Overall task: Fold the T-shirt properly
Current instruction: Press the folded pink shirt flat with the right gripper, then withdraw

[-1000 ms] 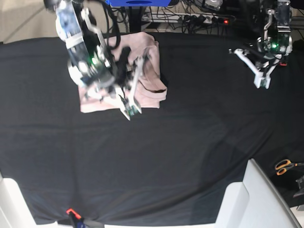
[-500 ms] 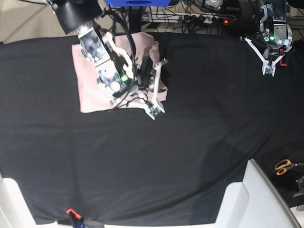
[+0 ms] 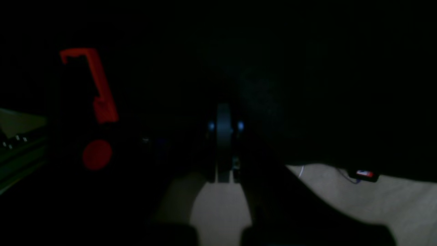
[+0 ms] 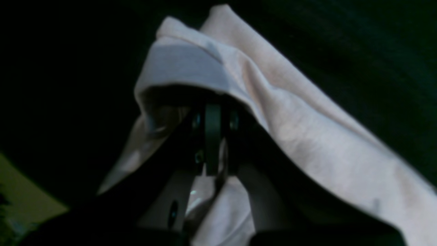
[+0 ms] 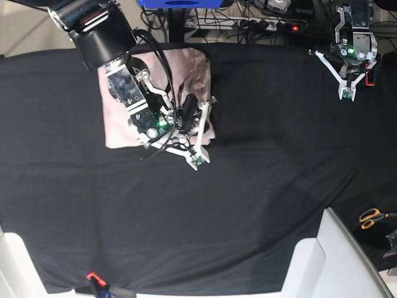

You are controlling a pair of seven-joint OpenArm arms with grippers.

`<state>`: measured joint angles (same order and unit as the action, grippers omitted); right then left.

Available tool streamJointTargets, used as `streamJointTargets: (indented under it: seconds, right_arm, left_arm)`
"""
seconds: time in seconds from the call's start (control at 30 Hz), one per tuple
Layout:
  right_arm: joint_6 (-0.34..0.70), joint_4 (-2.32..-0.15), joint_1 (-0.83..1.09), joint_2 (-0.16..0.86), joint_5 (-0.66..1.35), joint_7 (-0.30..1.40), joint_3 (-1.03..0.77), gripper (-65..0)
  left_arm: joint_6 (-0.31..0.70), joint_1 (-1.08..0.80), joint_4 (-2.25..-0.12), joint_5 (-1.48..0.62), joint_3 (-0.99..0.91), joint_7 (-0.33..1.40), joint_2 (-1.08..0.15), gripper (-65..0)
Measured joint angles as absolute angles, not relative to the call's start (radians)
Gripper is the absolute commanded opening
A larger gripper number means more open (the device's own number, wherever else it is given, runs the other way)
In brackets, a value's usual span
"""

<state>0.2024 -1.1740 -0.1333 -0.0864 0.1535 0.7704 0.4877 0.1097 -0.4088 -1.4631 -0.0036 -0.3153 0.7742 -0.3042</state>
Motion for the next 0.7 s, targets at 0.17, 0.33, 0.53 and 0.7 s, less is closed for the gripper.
streamJointTargets:
  seconds: [0.17,0.33,0.53,0.7]
  right_arm:
    - [0.2,-1.195,-0.146,-0.086,0.205,0.839,0.491,-62.7]
    - [0.202,-1.449,-0.092,-0.047,0.224,0.959,0.491,-62.6]
    - [0.206,-1.753,-0.038,-0.016,0.229,1.081,0.35,-62.6]
    - [0.204,-1.79,0.052,0.06,0.201,1.056,0.062,-62.6]
  left_arm:
    - [0.11,-0.4,-1.478,-0.006,-0.313,0.772,-0.302,-65.0]
    - [0.11,-0.4,-1.535,-0.007,-0.24,0.774,-0.301,-65.0]
    - [0.141,-0.402,-1.599,-0.209,-0.186,0.777,-0.303,-55.6]
    - [0.302,-0.395,-1.612,-0.439,-0.213,0.775,-0.325,-24.8]
